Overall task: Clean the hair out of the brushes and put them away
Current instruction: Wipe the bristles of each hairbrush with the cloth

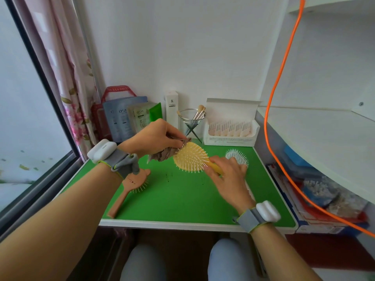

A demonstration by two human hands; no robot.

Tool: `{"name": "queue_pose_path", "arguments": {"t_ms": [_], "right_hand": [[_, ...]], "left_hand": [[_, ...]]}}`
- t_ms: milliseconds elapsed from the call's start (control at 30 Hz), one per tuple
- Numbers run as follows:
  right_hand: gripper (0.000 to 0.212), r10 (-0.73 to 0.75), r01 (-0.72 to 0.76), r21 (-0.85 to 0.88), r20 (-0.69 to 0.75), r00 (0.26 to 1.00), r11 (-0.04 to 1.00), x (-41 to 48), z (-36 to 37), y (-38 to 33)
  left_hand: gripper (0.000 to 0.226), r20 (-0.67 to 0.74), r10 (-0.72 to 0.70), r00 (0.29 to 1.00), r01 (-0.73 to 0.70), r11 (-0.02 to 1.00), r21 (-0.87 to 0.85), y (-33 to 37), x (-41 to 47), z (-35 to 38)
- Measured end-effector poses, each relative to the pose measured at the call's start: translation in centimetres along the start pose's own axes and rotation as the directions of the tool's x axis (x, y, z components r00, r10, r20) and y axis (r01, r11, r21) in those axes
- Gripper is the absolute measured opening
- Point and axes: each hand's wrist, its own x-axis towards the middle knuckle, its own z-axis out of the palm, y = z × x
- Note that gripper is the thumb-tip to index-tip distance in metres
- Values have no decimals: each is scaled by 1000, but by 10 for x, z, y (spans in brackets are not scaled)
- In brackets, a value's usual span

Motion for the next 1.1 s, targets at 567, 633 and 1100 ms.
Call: {"name": "queue_pose_path", "arguments": {"t_ms": [567, 633, 1100], "right_hand": [[45, -13, 11, 93, 18, 1000, 996, 1, 0, -4], [48, -68, 67, 41, 20, 997, 997, 1, 1, -6], [51, -84, 88, -42, 92, 992, 995, 4, -13, -10]], "left_hand": [[15, 23, -47, 999, 51, 957, -286, -10, -8, -4], [15, 72, -14, 997, 22, 993, -112, -4, -4, -5], [15, 150, -61, 987, 63, 998, -4, -15, -6, -7]]}}
